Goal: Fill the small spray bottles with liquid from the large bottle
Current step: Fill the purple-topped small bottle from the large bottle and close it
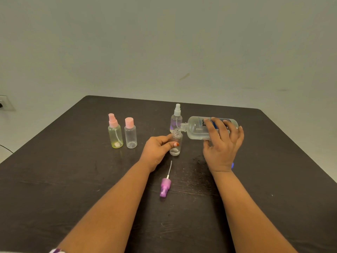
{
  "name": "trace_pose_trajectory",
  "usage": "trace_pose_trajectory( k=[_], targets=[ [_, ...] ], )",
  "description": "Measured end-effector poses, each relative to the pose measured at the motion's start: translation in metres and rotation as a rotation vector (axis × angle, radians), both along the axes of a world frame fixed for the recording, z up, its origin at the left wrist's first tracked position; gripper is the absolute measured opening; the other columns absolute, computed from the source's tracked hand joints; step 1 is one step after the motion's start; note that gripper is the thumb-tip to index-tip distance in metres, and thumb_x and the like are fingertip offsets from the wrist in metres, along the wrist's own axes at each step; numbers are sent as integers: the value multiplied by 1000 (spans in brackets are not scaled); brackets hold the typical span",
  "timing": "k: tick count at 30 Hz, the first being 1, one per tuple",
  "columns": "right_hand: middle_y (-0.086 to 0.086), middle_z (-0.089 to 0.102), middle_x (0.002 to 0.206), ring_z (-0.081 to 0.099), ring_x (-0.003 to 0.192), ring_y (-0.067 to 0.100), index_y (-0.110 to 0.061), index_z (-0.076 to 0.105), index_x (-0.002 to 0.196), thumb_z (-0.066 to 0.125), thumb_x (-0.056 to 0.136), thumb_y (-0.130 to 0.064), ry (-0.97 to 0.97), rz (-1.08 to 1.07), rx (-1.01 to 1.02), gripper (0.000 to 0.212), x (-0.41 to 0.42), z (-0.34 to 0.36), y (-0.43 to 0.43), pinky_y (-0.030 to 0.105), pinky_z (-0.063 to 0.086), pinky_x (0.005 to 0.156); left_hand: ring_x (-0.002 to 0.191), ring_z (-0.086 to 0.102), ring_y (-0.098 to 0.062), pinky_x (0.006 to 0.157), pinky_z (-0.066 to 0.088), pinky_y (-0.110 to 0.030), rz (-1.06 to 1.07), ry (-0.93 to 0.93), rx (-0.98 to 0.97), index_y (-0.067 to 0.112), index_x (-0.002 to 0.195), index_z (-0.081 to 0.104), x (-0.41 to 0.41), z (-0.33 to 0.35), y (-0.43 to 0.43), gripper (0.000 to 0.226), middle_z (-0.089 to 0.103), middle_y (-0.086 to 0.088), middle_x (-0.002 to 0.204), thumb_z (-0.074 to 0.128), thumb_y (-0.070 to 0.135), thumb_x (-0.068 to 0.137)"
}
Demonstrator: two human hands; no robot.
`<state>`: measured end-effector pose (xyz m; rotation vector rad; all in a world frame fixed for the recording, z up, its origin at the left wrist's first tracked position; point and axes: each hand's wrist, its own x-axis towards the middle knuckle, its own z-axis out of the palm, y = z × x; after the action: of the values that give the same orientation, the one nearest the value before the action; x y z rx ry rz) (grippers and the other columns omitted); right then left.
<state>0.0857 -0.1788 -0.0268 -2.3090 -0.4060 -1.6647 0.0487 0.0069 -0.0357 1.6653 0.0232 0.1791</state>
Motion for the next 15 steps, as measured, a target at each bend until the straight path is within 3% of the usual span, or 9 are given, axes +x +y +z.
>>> trace_pose_trajectory(
  k=[15],
  targets=[
    [-1, 61, 120, 44, 115, 25, -27, 53, 121, 62, 68, -2, -5, -13, 5, 60, 0, 0, 0, 56, 25, 105, 118, 54, -8, 108, 38, -32, -9, 0, 12, 7, 114, 65, -2, 3, -1, 31, 60, -1, 127, 66, 9, 83]
  ],
)
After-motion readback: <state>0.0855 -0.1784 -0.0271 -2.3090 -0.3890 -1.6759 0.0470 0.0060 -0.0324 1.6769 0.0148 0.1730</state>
